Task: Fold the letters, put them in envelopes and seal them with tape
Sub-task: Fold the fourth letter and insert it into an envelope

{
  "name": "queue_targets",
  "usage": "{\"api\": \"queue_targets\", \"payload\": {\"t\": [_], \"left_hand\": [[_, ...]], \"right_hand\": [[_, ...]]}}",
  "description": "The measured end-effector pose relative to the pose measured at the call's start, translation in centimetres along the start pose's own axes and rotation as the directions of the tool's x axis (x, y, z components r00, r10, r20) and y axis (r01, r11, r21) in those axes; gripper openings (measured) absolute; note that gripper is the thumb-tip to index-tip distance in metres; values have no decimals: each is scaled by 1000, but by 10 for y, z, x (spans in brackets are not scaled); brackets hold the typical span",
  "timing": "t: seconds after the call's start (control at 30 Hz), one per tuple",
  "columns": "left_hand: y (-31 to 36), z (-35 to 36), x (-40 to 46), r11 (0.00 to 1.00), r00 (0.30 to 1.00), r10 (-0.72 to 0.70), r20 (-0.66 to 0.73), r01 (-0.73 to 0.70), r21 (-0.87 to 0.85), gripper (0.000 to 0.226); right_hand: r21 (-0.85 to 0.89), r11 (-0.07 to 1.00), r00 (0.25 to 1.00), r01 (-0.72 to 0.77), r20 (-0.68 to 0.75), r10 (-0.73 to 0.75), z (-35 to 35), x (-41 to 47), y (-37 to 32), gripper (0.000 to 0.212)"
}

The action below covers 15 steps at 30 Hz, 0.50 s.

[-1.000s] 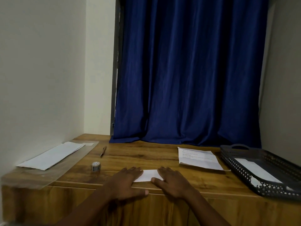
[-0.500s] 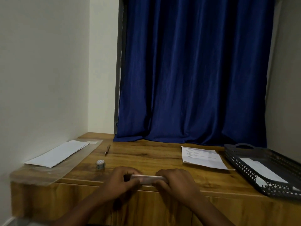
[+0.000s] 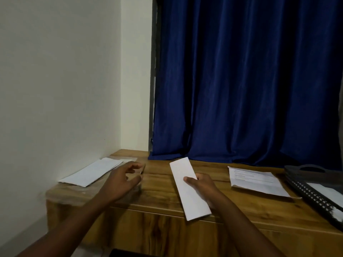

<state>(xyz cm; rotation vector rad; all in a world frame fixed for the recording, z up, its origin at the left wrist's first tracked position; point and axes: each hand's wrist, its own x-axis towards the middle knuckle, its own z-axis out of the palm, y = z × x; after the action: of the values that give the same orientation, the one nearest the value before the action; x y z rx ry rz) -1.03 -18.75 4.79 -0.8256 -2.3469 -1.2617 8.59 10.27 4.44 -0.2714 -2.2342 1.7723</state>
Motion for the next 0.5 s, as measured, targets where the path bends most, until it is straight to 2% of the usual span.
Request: {"api": "queue_targets", "payload": {"t": [0.07,0.2,0.33,0.4,0.5], "left_hand": [[-19,-22,13,988,999,-21,-29,26,153,27],[-66,-65,37,925,987,-115,-116,149,349,20],[-108,-87,55,755,945,-316,-80,302,582,47],[-123,-89,61,674,905,-422,-55,353,649,62],[-137,-88,63,574,851,-524,-47,393,718,72]], "right_hand": [[29,1000,1000,9,-18,-8,4,9,12,19],[1,998,997,64,-45,-63,7,16,28,14],[11,997,995,81,-54,-80,4,21,34,20],[40,996,995,77,-60,-74,2,23,35,18],[102,992,995,76,-66,-69,-1,24,36,20]]}}
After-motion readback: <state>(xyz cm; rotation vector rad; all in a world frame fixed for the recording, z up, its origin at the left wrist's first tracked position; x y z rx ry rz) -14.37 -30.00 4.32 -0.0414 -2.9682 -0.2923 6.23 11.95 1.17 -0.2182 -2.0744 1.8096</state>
